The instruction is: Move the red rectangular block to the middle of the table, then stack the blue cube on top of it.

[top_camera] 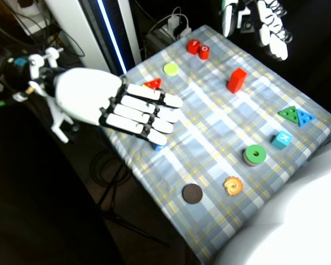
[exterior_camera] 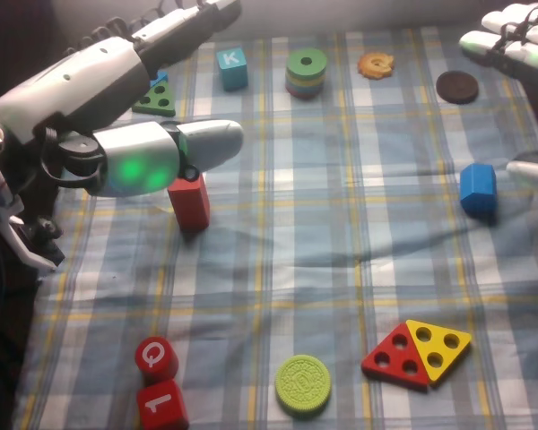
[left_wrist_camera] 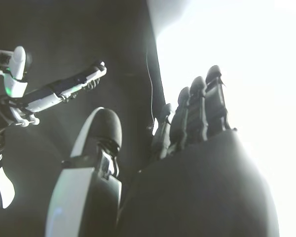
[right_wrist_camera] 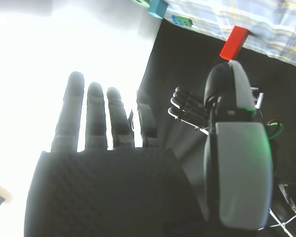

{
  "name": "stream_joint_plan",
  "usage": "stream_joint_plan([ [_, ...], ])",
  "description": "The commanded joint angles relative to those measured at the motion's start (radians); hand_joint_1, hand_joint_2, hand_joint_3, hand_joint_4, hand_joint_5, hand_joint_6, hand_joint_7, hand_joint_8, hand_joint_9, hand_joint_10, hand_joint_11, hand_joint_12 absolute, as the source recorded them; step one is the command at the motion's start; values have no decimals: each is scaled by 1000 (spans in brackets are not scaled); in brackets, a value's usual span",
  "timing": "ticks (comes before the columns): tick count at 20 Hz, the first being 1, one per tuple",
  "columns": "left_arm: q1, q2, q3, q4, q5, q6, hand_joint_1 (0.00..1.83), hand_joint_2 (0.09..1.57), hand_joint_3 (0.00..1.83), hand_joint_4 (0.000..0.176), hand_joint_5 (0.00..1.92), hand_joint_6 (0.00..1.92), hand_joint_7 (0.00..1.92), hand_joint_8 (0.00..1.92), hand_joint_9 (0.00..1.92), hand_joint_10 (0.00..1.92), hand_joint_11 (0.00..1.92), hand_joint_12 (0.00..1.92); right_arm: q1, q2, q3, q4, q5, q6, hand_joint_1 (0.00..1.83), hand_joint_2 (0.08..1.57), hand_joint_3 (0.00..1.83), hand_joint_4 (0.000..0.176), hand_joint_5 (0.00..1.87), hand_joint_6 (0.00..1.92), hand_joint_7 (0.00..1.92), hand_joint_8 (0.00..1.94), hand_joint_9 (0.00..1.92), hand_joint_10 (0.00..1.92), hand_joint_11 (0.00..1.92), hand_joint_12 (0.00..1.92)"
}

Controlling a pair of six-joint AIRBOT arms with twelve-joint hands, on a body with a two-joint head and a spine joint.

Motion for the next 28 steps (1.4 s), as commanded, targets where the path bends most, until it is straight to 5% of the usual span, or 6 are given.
stream_joint_plan([
  [1, -6, -1, 0, 5, -115, -2, 578, 1300, 2, 33, 0, 0, 0, 0, 0, 0, 0, 13, 13, -5, 6, 10, 122, 4, 367, 1324, 21, 27, 0, 0, 0, 0, 0, 0, 0, 1],
  [12, 8, 0, -3, 4, -121, -2, 737, 1082, 0, 88, 0, 0, 0, 0, 0, 0, 0, 0, 2, -11, 7, 16, 118, 4, 578, 1166, 0, 86, 0, 0, 0, 0, 0, 0, 0, 0],
  [15, 10, 2, -6, 4, -134, -2, 990, 1038, 0, 37, 130, 54, 72, 254, 3, 300, 3, 2, 2, -14, 9, 17, 116, 4, 816, 1086, 60, 0, 22, 626, 109, 425, 88, 228, 0, 316],
  [19, 11, 8, -10, 5, -163, -1, 1212, 1092, 12, 0, 21, 1807, 0, 1826, 4, 1866, 0, 1894, 12, -14, 12, 13, 116, 4, 1011, 1133, 10, 0, 21, 1897, 87, 1895, 105, 1858, 0, 1865],
  [23, 6, 11, -12, 14, -181, -1, 1617, 1165, 9, 0, 1057, 1921, 1243, 1921, 1412, 1921, 1441, 1921, 38, -14, 16, -4, 116, 4, 1424, 1213, 5, 0, 972, 1921, 1186, 1941, 1284, 1921, 1290, 1921],
  [28, 5, 8, -8, 14, -174, -1, 1666, 1149, 1, 0, 1373, 1921, 1481, 1921, 1703, 1921, 1748, 1921, 39, -16, 19, -5, 115, 4, 1509, 1211, 10, 0, 1384, 1921, 1627, 1941, 1735, 1921, 1751, 1921],
])
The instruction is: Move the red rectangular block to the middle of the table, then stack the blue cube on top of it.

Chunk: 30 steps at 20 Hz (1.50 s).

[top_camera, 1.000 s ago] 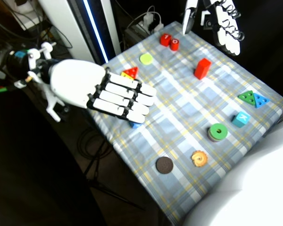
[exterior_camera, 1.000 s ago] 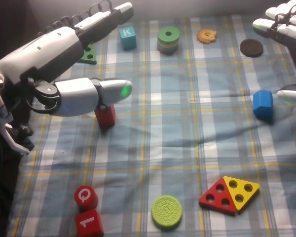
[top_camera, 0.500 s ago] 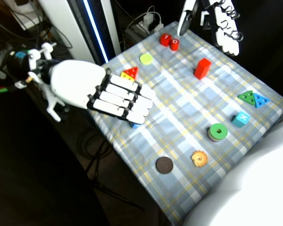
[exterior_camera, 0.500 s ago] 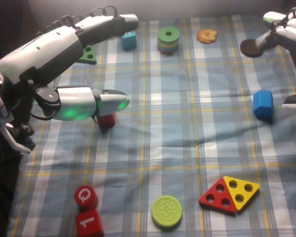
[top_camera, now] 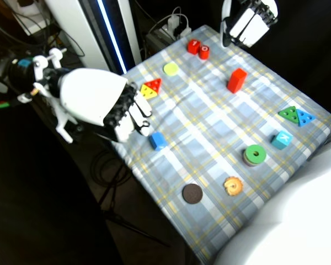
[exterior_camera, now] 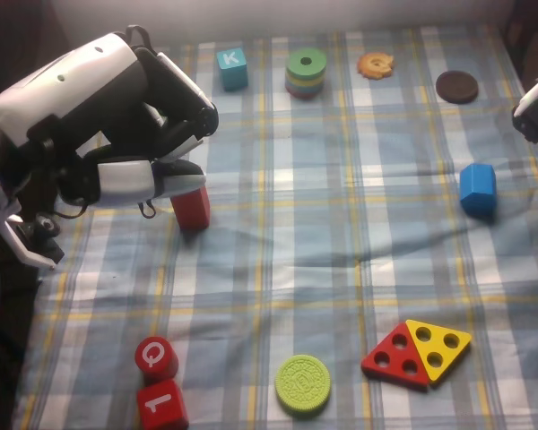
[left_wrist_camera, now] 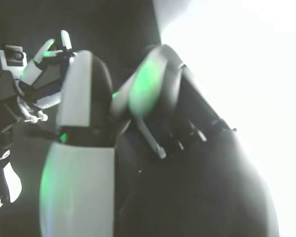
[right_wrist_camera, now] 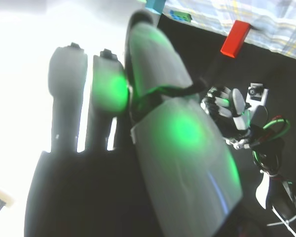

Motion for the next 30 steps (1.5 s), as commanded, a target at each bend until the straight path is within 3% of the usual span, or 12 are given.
stream_joint_plan([
  [1, -13, -2, 4, 5, -118, -4, 1659, 1157, 5, 0, 1363, 1921, 1475, 1921, 1695, 1921, 1745, 1921, 16, 0, 5, 3, 121, -2, 1496, 1207, 15, 0, 1383, 1921, 1607, 1941, 1714, 1921, 1727, 1921],
  [4, -13, -2, 4, 4, -116, -4, 1681, 1145, 0, 0, 1315, 1921, 1429, 1921, 1639, 1921, 1690, 1921, 16, 0, 5, 2, 120, -2, 1448, 1222, 37, 0, 1350, 1921, 1561, 1941, 1673, 1921, 1691, 1921],
  [6, -9, 4, -2, 3, -132, -4, 1189, 1109, 408, 0, 695, 1701, 789, 1778, 957, 1921, 939, 1921, 16, 1, 1, 2, 121, -4, 1014, 1274, 98, 0, 676, 1721, 785, 1941, 885, 1921, 902, 1921],
  [7, -8, 5, -3, 0, -132, 1, 989, 1059, 230, 0, 239, 1153, 292, 1082, 284, 1165, 187, 1662, 17, 1, 2, 2, 120, -6, 701, 1207, 38, 6, 134, 1030, 156, 1288, 176, 1372, 180, 1622],
  [9, -9, 8, -4, -7, -124, 14, 755, 1064, 26, 45, 27, 168, 33, 94, 12, 120, 7, 235, 17, 8, -1, 2, 121, -3, 473, 1115, 0, 71, 6, 87, 13, 132, 34, 140, 6, 477],
  [10, -9, 8, -4, -7, -121, 15, 684, 1036, 3, 72, 5, 33, 6, 18, 2, 23, 1, 46, 17, 10, -1, -2, 120, 0, 357, 1126, 2, 83, 0, 17, 2, 26, 6, 27, 0, 95],
  [13, -7, 14, -15, -20, -121, 48, 530, 973, 0, 131, 0, 0, 0, 0, 0, 0, 0, 0, 16, 16, -4, -5, 120, 11, 344, 1062, 0, 50, 0, 0, 0, 0, 0, 0, 0, 0],
  [17, 12, 27, -23, -43, -116, 58, 511, 947, 0, 115, 0, 0, 0, 0, 0, 0, 0, 0, 9, 17, -7, -5, 120, 17, 360, 1038, 0, 48, 0, 0, 0, 0, 0, 0, 0, 0],
  [18, 23, 30, -22, -57, -104, 58, 568, 1008, 11, 161, 0, 0, 0, 0, 0, 0, 0, 0, 5, 17, -7, -5, 120, 26, 354, 1027, 0, 59, 0, 0, 0, 0, 0, 0, 0, 0],
  [20, 36, 40, -20, -72, -81, 58, 728, 1004, 4, 132, 0, 0, 0, 0, 0, 0, 0, 0, -1, 17, -6, -5, 121, 41, 378, 1029, 0, 54, 0, 0, 0, 0, 0, 0, 0, 0],
  [22, 47, 49, -13, -94, -56, 58, 757, 998, 1, 150, 0, 0, 0, 0, 0, 0, 0, 0, -7, 17, -3, -4, 121, 55, 380, 1036, 0, 43, 0, 0, 0, 0, 0, 0, 0, 0],
  [30, 54, -9, 68, -195, 114, 108, 936, 967, 0, 88, 0, 0, 0, 0, 0, 0, 0, 0, -18, 16, 6, -2, 122, 84, 420, 1078, 12, 71, 0, 0, 0, 0, 0, 0, 0, 0],
])
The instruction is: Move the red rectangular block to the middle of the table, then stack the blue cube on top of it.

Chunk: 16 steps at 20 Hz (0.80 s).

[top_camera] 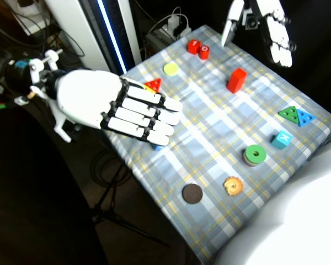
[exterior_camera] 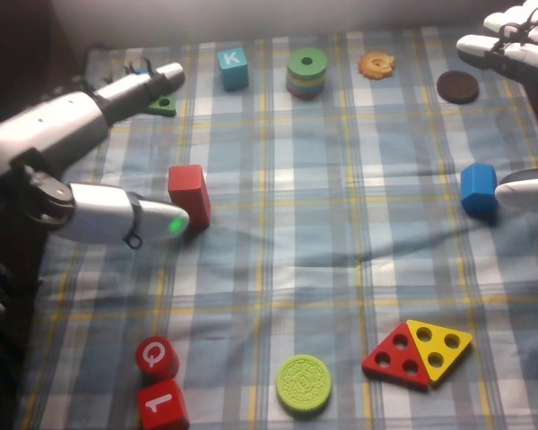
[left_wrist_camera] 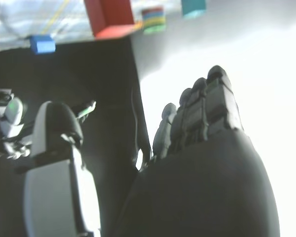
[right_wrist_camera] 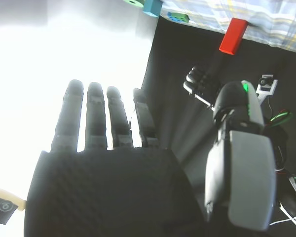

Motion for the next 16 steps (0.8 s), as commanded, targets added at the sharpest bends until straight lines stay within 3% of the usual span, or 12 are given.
stream_joint_plan([
  [1, -10, -8, 9, -6, -81, 26, 924, 969, 0, 88, 0, 0, 0, 0, 0, 0, 0, 0, 5, 3, 5, 7, 125, 6, 408, 1083, 12, 73, 0, 0, 0, 0, 0, 0, 0, 0],
  [3, -13, -27, 26, -18, -55, 37, 913, 980, 3, 77, 0, 0, 0, 0, 0, 0, 0, 0, 5, 3, 6, 7, 128, 7, 384, 1090, 13, 69, 0, 0, 0, 0, 0, 0, 0, 0],
  [4, -14, -42, 42, -30, -42, 37, 910, 987, 5, 45, 1, 0, 0, 0, 0, 0, 0, 0, 5, 3, 7, 7, 129, 9, 373, 1091, 11, 77, 0, 0, 0, 0, 0, 0, 0, 0],
  [5, -15, -47, 49, -35, -36, 37, 910, 987, 5, 45, 1, 0, 0, 0, 0, 0, 0, 0, 5, 2, 7, 7, 129, 9, 373, 1091, 11, 77, 0, 0, 0, 0, 0, 0, 0, 0],
  [6, -17, -59, 61, -43, -25, 37, 903, 991, 6, 33, 25, 10, 0, 0, 0, 0, 0, 0, 5, 1, 7, 7, 130, 10, 377, 1099, 13, 88, 0, 0, 0, 0, 0, 0, 0, 0],
  [7, -18, -71, 72, -48, -15, 37, 928, 999, 7, 23, 98, 35, 0, 0, 0, 0, 0, 0, 4, -1, 9, 7, 131, 12, 374, 1111, 15, 87, 0, 0, 0, 0, 0, 0, 0, 0],
  [8, -18, -82, 81, -51, -5, 38, 931, 1018, 4, 21, 143, 24, 0, 0, 0, 0, 0, 0, 4, -3, 10, 7, 134, 16, 402, 1117, 14, 81, 0, 0, 0, 0, 0, 0, 0, 0],
  [10, -23, -98, 89, -70, 2, 68, 906, 1042, 9, 6, 218, 43, 0, 0, 0, 0, 0, 0, 4, -6, 12, 7, 135, 19, 409, 1125, 14, 131, 0, 0, 0, 0, 0, 0, 0, 0],
  [12, -34, -109, 86, -104, 9, 145, 918, 1057, 11, 5, 264, 53, 17, 6, 0, 0, 0, 0, 2, -6, 12, 7, 138, 22, 413, 1131, 13, 124, 0, 0, 0, 0, 0, 0, 0, 0],
  [14, -35, -115, 88, -107, 11, 154, 891, 1077, 15, 6, 293, 55, 19, 5, 0, 0, 0, 0, 1, -6, 12, 7, 139, 24, 423, 1143, 15, 110, 0, 0, 0, 0, 0, 0, 0, 0],
  [15, -35, -118, 90, -108, 11, 154, 888, 1100, 5, 1, 308, 39, 14, 1, 0, 0, 0, 0, 1, -7, 12, 7, 140, 25, 420, 1142, 13, 126, 0, 0, 0, 0, 0, 0, 0, 0],
  [16, -35, -121, 92, -111, 11, 154, 899, 1099, 1, 0, 344, 47, 43, 11, 0, 0, 0, 0, 0, -7, 12, 7, 140, 26, 434, 1145, 11, 124, 0, 0, 0, 0, 0, 0, 0, 0],
])
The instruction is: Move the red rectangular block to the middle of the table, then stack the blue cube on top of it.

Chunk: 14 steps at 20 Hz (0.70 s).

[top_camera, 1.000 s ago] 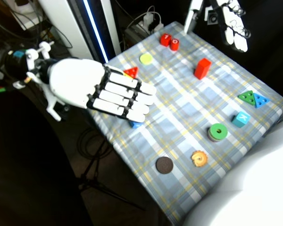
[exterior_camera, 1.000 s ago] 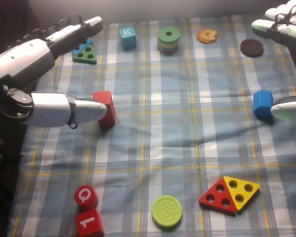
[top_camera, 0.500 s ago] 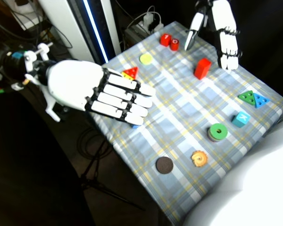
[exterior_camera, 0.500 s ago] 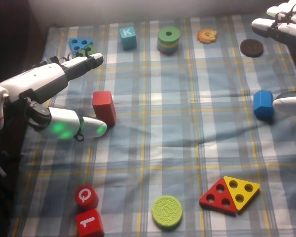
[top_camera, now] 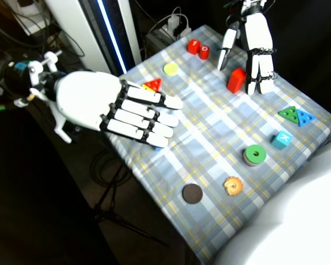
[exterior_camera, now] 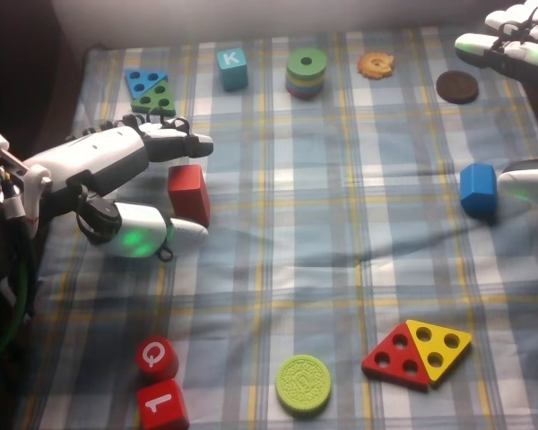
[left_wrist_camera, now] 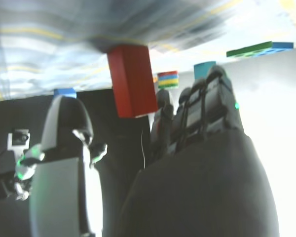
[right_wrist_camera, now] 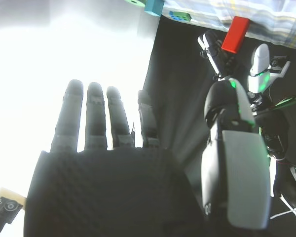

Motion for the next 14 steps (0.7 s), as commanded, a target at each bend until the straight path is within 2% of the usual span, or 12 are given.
stream_joint_plan([
  [1, -12, -7, 5, 11, -97, -2, 886, 1104, 2, 0, 357, 49, 64, 17, 0, 0, 0, 0, 3, -2, 4, 7, 132, 7, 440, 1149, 12, 121, 0, 0, 0, 0, 0, 0, 0, 0],
  [2, -12, -10, 6, 11, -98, -2, 919, 1096, 0, 0, 416, 47, 147, 15, 30, 9, 0, 0, 3, -2, 4, 7, 132, 9, 455, 1153, 11, 121, 0, 0, 0, 0, 0, 0, 0, 0],
  [3, -12, -12, 7, 11, -97, 0, 944, 1119, 0, 0, 459, 125, 317, 20, 41, 574, 0, 1118, 3, -2, 5, 7, 133, 11, 432, 1156, 10, 123, 0, 0, 0, 0, 0, 0, 0, 0],
  [4, -12, -13, 7, 11, -99, 2, 956, 1123, 0, 0, 524, 98, 426, 70, 7, 1024, 0, 1643, 3, -2, 5, 7, 133, 11, 431, 1156, 8, 129, 0, 0, 0, 0, 0, 0, 0, 0],
  [5, -13, -13, 7, 11, -101, 2, 1014, 1154, 0, 0, 596, 42, 416, 506, 86, 1304, 0, 1790, 2, -2, 5, 7, 134, 12, 446, 1154, 6, 121, 0, 0, 0, 0, 0, 0, 0, 0],
  [6, -17, -13, 5, 13, -104, 2, 1246, 1204, 5, 0, 730, 69, 681, 1218, 338, 1635, 271, 1895, 0, -3, 5, 7, 134, 13, 433, 1153, 4, 133, 0, 0, 0, 0, 0, 0, 0, 0],
  [7, -20, -13, 0, 22, -113, 2, 1246, 1204, 5, 0, 730, 69, 681, 1218, 338, 1635, 271, 1895, -1, -3, 5, 7, 135, 15, 433, 1153, 4, 133, 0, 0, 0, 0, 0, 0, 0, 0],
  [8, -25, -11, -9, 34, -128, 2, 1213, 1209, 35, 0, 735, 1058, 749, 1356, 559, 1748, 568, 1916, -2, -3, 5, 7, 135, 16, 444, 1156, 4, 141, 0, 0, 0, 0, 0, 0, 0, 0],
  [9, -33, -7, -20, 52, -146, 2, 1206, 1230, 14, 0, 725, 1279, 756, 1413, 779, 1820, 798, 1920, -3, -3, 5, 7, 136, 18, 440, 1157, 4, 142, 0, 0, 0, 0, 0, 0, 0, 0],
  [10, -43, -1, -37, 77, -171, 2, 1106, 1245, 2, 0, 731, 1340, 790, 1748, 844, 1915, 938, 1921, -4, -3, 5, 8, 137, 19, 416, 1158, 3, 130, 0, 0, 0, 0, 0, 0, 0, 0],
  [11, -52, 3, -49, 98, -190, 2, 1153, 1290, 5, 0, 643, 1452, 678, 1620, 783, 1920, 894, 1921, -4, -3, 5, 8, 138, 20, 438, 1177, 9, 98, 0, 0, 0, 0, 0, 0, 0, 0],
  [14, -83, 7, -68, 155, -212, 3, 1107, 1269, 0, 0, 691, 1398, 710, 1826, 762, 1921, 864, 1921, -5, -3, 5, 8, 140, 24, 433, 1176, 7, 104, 0, 0, 0, 0, 0, 0, 0, 0],
])
